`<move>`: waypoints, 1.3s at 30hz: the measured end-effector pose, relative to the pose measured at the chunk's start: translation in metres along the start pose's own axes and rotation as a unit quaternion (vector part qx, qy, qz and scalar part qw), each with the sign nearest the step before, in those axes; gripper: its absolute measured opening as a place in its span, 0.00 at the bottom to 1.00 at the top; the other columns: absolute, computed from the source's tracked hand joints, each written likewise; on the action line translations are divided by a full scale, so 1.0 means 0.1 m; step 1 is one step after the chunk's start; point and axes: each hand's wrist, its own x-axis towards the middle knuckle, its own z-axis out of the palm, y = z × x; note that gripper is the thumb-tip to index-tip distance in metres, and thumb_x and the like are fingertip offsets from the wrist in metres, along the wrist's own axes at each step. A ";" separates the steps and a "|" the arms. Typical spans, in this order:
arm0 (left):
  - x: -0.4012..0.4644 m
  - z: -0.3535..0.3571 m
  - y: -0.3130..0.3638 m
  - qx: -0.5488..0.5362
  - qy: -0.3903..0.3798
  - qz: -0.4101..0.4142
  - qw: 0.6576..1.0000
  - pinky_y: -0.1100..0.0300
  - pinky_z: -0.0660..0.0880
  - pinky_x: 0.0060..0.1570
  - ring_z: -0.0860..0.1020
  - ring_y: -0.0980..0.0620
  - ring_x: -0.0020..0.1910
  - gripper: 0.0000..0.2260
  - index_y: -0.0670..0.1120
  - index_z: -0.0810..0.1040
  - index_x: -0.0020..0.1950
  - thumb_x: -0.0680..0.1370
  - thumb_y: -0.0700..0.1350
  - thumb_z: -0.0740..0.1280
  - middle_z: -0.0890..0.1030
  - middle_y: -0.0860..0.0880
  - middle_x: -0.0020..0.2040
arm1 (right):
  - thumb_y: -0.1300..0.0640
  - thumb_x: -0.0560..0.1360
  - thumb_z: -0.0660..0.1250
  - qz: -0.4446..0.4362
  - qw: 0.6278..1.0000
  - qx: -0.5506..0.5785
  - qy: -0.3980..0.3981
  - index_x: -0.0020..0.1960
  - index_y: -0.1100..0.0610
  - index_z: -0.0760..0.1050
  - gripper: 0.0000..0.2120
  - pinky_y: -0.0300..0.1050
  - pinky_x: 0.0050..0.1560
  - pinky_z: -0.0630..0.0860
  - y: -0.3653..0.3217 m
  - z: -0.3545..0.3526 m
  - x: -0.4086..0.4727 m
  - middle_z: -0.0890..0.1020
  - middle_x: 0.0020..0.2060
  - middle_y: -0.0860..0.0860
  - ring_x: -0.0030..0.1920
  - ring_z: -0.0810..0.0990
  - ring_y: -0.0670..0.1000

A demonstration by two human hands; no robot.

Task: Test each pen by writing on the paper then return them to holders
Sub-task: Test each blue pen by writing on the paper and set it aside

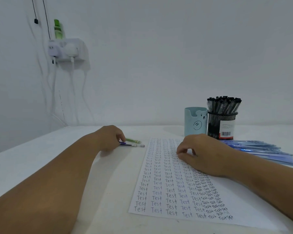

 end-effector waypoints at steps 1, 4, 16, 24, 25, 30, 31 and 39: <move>0.01 0.01 0.00 0.002 -0.001 0.003 1.000 0.66 0.67 0.47 0.73 0.54 0.51 0.12 0.50 0.83 0.58 0.79 0.38 0.66 0.78 0.52 0.55 | 0.46 0.80 0.65 0.000 1.000 -0.001 -0.001 0.54 0.43 0.81 0.07 0.43 0.56 0.76 0.00 0.00 0.00 0.79 0.49 0.38 0.47 0.75 0.38; 0.02 0.02 0.00 -0.003 -0.001 0.010 1.000 0.72 0.67 0.39 0.73 0.54 0.50 0.09 0.50 0.83 0.57 0.79 0.42 0.69 0.76 0.53 0.51 | 0.46 0.80 0.65 -0.004 1.000 -0.003 -0.004 0.55 0.43 0.81 0.08 0.42 0.55 0.76 0.01 0.00 0.00 0.79 0.49 0.38 0.47 0.75 0.38; -0.01 0.00 0.08 -0.022 -0.023 0.048 0.998 0.68 0.67 0.40 0.73 0.54 0.47 0.06 0.53 0.79 0.49 0.78 0.42 0.69 0.79 0.50 0.54 | 0.46 0.80 0.65 -0.002 1.000 0.008 -0.001 0.55 0.44 0.81 0.08 0.46 0.57 0.77 0.04 0.02 0.00 0.80 0.50 0.38 0.50 0.77 0.40; -0.04 0.04 0.21 -0.023 -0.059 0.078 0.995 0.62 0.70 0.51 0.75 0.53 0.50 0.04 0.57 0.79 0.53 0.80 0.48 0.69 0.79 0.53 0.52 | 0.46 0.80 0.65 -0.001 1.000 0.004 -0.002 0.55 0.44 0.81 0.08 0.45 0.57 0.76 0.03 0.01 0.01 0.80 0.51 0.39 0.49 0.76 0.39; -0.05 0.04 0.23 -0.026 -0.062 0.086 0.994 0.62 0.71 0.50 0.74 0.54 0.49 0.05 0.57 0.79 0.53 0.80 0.47 0.68 0.79 0.53 0.52 | 0.46 0.80 0.65 -0.002 1.000 0.001 -0.003 0.55 0.44 0.81 0.08 0.44 0.57 0.76 0.03 0.02 0.01 0.80 0.51 0.39 0.48 0.75 0.38; -0.07 0.07 0.34 -0.031 -0.077 0.095 0.992 0.60 0.72 0.56 0.75 0.55 0.51 0.07 0.60 0.79 0.56 0.80 0.49 0.67 0.77 0.54 0.55 | 0.46 0.80 0.65 -0.003 1.000 -0.003 -0.003 0.56 0.44 0.81 0.09 0.41 0.55 0.75 0.03 0.01 0.01 0.80 0.51 0.39 0.45 0.74 0.36; -0.08 0.07 0.35 -0.033 -0.076 0.096 0.992 0.60 0.71 0.55 0.75 0.56 0.51 0.07 0.61 0.79 0.56 0.80 0.50 0.68 0.77 0.55 0.56 | 0.46 0.81 0.64 -0.003 1.000 -0.004 -0.002 0.56 0.44 0.81 0.09 0.41 0.55 0.75 0.03 0.01 0.01 0.79 0.51 0.38 0.45 0.73 0.36; -0.10 0.14 0.49 -0.078 -0.030 0.140 0.987 0.68 0.67 0.51 0.74 0.60 0.53 0.05 0.60 0.83 0.51 0.78 0.50 0.70 0.77 0.58 0.53 | 0.45 0.80 0.64 -0.006 1.000 -0.006 -0.001 0.55 0.44 0.81 0.08 0.43 0.57 0.75 0.03 0.02 0.00 0.79 0.51 0.39 0.49 0.74 0.38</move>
